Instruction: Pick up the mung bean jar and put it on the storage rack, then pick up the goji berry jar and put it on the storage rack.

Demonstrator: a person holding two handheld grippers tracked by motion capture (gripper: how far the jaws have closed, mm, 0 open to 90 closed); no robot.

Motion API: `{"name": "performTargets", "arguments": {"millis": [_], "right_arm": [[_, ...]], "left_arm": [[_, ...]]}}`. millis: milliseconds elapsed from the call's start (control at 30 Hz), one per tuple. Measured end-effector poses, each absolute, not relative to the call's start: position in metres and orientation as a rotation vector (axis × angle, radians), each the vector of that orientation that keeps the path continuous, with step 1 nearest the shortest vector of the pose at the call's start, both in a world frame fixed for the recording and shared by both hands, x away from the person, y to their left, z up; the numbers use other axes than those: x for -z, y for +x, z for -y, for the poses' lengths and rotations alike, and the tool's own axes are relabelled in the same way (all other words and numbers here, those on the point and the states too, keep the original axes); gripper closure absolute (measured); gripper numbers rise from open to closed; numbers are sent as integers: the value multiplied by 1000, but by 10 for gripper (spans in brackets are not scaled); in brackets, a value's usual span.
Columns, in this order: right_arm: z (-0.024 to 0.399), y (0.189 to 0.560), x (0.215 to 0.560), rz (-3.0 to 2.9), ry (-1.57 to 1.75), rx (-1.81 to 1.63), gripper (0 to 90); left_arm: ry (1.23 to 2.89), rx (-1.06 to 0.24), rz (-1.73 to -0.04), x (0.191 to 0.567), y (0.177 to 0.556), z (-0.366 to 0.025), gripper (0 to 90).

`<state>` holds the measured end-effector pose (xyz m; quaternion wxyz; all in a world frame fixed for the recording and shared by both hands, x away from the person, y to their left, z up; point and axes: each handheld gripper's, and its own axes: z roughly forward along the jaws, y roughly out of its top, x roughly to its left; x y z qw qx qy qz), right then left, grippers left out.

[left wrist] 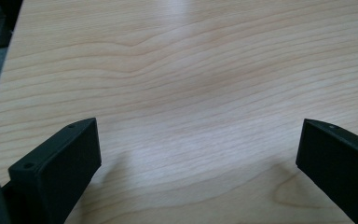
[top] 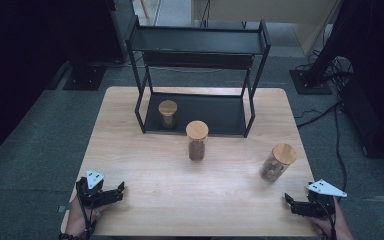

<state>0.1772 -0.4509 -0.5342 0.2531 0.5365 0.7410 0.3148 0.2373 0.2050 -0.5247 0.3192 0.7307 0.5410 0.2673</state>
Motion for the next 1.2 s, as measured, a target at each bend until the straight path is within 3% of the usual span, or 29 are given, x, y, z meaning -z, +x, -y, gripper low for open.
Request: {"name": "performTargets", "arguments": {"millis": [1200], "right_arm": [[416,180,534,-2005,1454,-848,12]], "left_arm": [[1936,-612,-1441,526,242,-210,13]]}}
